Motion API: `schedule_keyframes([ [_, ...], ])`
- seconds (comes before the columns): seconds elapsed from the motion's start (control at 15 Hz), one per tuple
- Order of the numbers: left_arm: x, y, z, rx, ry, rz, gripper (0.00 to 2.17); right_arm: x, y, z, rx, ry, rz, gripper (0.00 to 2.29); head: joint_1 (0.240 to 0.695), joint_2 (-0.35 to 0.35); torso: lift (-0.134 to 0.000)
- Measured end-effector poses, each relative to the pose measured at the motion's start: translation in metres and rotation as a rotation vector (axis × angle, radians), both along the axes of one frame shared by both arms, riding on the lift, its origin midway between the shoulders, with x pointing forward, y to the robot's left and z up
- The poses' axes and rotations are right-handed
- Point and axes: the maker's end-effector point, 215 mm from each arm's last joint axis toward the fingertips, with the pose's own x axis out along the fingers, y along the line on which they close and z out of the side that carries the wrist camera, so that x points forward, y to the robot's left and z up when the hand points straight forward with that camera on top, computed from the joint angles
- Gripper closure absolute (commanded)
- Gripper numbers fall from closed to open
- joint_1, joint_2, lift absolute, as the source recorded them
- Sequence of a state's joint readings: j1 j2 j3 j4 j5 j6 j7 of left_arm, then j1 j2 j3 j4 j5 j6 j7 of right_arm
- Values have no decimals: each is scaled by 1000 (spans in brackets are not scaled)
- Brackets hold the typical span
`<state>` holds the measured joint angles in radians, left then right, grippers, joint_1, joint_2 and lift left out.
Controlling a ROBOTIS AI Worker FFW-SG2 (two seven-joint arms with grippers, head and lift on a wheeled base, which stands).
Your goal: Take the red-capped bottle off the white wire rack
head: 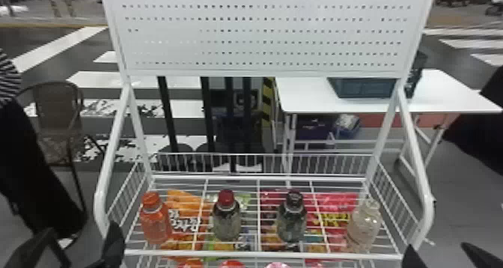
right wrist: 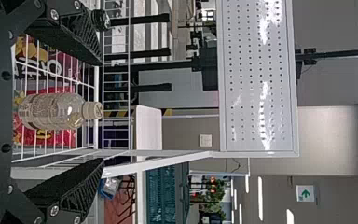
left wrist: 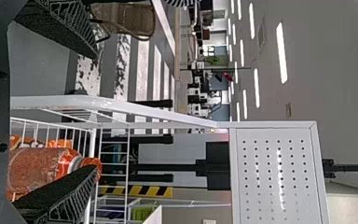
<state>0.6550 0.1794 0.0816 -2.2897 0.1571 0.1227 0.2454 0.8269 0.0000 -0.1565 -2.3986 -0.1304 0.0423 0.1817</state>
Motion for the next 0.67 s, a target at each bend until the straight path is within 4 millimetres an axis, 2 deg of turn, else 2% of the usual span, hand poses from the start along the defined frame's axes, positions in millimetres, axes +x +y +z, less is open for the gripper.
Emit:
schedule_keyframes([
  [0.67, -2, -4, 2, -7, 4, -3, 39, 0, 1, 10, -7, -18, 8, 154, 499, 0, 0],
])
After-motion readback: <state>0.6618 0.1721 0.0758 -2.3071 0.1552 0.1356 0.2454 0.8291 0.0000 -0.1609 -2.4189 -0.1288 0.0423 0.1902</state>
